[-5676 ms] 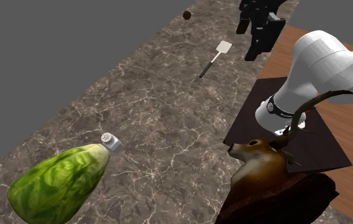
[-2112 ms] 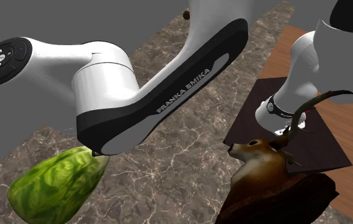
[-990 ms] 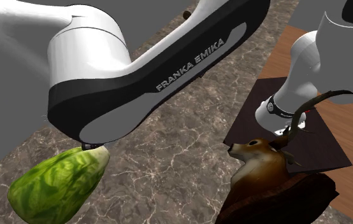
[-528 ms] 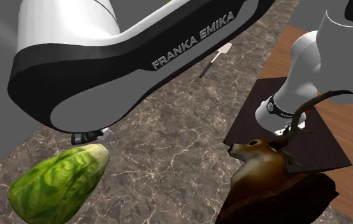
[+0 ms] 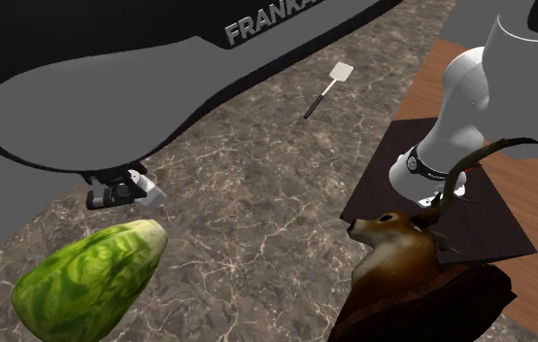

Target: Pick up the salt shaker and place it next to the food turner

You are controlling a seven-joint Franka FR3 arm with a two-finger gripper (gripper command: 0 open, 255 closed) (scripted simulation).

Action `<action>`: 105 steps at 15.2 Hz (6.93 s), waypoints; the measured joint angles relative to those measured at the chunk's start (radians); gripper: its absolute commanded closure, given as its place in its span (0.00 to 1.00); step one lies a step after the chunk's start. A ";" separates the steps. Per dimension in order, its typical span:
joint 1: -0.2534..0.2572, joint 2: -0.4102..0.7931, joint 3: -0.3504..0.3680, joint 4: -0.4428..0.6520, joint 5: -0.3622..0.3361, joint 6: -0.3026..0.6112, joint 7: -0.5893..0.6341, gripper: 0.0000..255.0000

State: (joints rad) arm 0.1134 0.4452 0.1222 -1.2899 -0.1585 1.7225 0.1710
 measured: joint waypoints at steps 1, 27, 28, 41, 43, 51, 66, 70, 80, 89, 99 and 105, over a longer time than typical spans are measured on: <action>0.000 -0.001 0.000 0.012 0.000 -0.013 -0.003 1.00; -0.130 -0.804 -0.100 -0.905 0.059 0.128 -0.217 1.00; -0.135 -0.827 -0.110 -0.925 0.055 0.126 -0.230 1.00; -0.225 -1.291 -0.250 -1.255 -0.038 0.014 -0.416 1.00; -0.249 -1.362 -0.282 -1.296 -0.067 -0.011 -0.455 1.00; -0.352 -1.594 -0.407 -1.364 -0.191 -0.148 -0.620 1.00; -0.474 -1.778 -0.583 -1.499 -0.373 -0.168 -0.769 1.00; -0.491 -1.793 -0.613 -1.552 -0.402 -0.131 -0.767 1.00; -0.544 -1.819 -0.700 -1.686 -0.490 -0.030 -0.762 1.00; -0.535 -1.840 -0.812 -1.751 -0.608 0.008 -0.723 1.00; -0.533 -1.841 -0.815 -1.752 -0.611 0.008 -0.722 0.00; -0.480 -1.859 -0.705 -1.657 -0.502 -0.097 -0.720 0.00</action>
State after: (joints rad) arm -0.3671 -1.4141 -0.5825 -2.9474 -0.6602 1.6253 -0.5486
